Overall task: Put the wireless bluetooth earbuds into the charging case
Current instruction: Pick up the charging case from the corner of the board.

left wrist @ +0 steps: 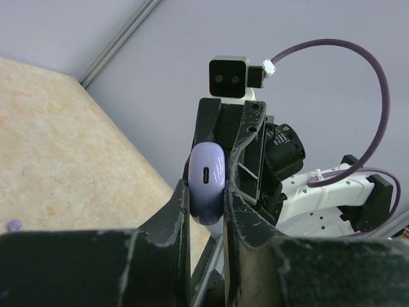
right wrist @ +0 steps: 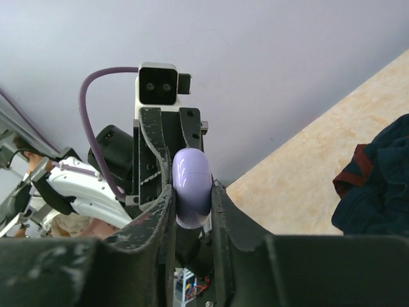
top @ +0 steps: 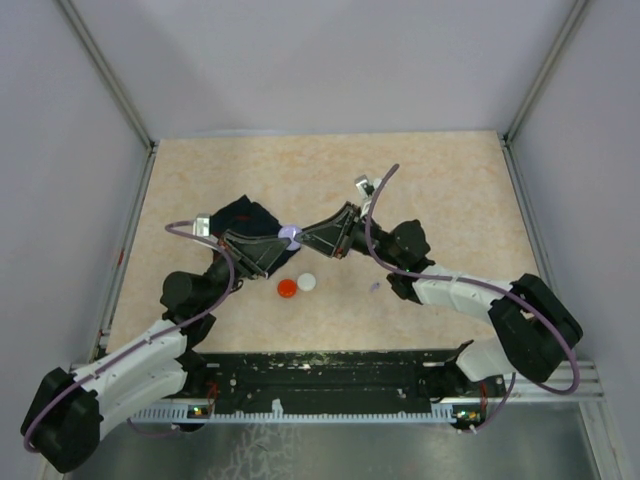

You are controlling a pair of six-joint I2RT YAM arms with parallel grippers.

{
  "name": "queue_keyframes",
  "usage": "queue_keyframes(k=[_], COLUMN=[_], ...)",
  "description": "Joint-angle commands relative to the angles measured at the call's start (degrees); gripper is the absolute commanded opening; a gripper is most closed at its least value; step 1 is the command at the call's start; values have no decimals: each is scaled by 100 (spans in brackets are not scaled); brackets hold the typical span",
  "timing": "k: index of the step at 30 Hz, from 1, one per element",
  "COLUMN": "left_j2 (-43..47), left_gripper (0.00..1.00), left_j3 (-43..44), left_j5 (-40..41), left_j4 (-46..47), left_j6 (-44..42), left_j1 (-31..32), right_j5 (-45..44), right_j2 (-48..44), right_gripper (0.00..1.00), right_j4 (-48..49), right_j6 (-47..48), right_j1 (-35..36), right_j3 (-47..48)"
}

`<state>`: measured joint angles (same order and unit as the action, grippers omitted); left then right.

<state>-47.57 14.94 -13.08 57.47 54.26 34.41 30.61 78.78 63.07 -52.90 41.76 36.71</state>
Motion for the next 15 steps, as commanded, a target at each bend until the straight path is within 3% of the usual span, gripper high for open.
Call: queue_keyframes(k=[1,5,9,15], left_j2=[30,132,309,774], left_gripper=[13,25,36,54], left_j3=[-80,-105,-153,167], left_j5=[149,116,129,40], left_j4=[180,-72,-358,-1680], left_j6=[-51,-266,-541,-1429], left_j1=[4,4,-3,-30], right_j5=[338,378,411,560], right_j2=[-102,-326,-567,-899], right_gripper=[12,1,0,0], right_j4=[320,-214,-1069,-2509], right_j6=[150,497,1000,1878], right_j1=[7,-25,-66,-167], right_j3=[70,119,268,579])
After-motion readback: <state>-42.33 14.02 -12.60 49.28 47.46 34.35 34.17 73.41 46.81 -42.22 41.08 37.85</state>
